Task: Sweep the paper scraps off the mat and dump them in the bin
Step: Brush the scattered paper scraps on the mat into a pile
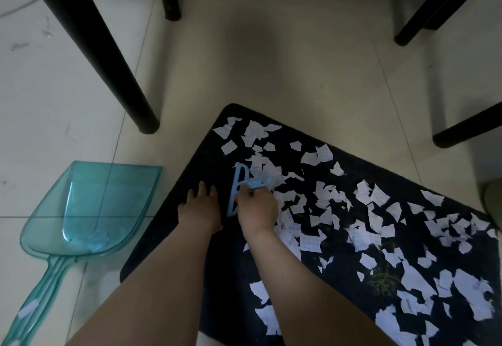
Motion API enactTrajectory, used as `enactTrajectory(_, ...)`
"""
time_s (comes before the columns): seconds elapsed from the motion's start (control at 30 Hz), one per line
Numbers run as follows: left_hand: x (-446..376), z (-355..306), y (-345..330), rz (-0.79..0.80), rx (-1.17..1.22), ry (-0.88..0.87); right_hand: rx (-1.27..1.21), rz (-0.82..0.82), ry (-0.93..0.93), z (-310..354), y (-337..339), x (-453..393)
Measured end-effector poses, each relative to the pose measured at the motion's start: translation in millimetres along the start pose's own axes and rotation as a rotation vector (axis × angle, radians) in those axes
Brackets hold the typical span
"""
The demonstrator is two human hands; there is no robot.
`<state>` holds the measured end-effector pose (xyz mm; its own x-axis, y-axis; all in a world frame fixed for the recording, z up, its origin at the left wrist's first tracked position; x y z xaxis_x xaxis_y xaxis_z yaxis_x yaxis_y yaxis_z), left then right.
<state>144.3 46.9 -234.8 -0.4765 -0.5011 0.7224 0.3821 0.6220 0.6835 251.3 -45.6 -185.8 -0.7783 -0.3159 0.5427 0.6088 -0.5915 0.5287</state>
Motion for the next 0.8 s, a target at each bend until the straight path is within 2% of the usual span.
enactTrajectory(0.1, -2, -5, -6, 0.022, 0.013, -0.017, -0.023, -0.133, -0.080, -17, 29, -2)
enactTrajectory(0.2, -2, -5, -6, 0.032, -0.007, -0.021, -0.029, -0.359, -0.167, -33, 73, 8)
enactTrajectory(0.3, -6, -4, -3, 0.066, -0.053, -0.017, -0.197, -0.476, -0.156, -34, 101, 23)
enactTrajectory(0.4, -15, -5, 4, 0.050, -0.080, -0.034, -0.404, -0.384, -0.022, -11, 89, 26)
enactTrajectory(0.47, -24, -5, 13, -0.006, -0.049, -0.051, -0.443, -0.317, 0.023, 7, 73, 21)
enactTrajectory(0.57, -32, -4, 40, -0.148, -0.004, -0.052, -0.370, -0.208, 0.064, 32, 47, 6)
enactTrajectory(0.63, -37, -4, 52, -0.170, -0.010, -0.058, -0.254, -0.147, 0.130, 48, 32, -7)
enactTrajectory(0.8, -51, 0, 45, 0.064, -0.163, -0.060, 0.028, -0.128, 0.414, 100, 22, -40)
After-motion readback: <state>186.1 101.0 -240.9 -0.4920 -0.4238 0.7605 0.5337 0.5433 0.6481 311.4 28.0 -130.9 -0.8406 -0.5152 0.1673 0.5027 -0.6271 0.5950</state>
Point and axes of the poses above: each hand's wrist, its own x-axis away from the middle knuckle, its own y-axis out of the back of the hand, z = x × y, the point moved 9 cm from there along -x, towards the middle knuckle, and after that the axes turned 5 degrees about -y, right-handed, at the moved point
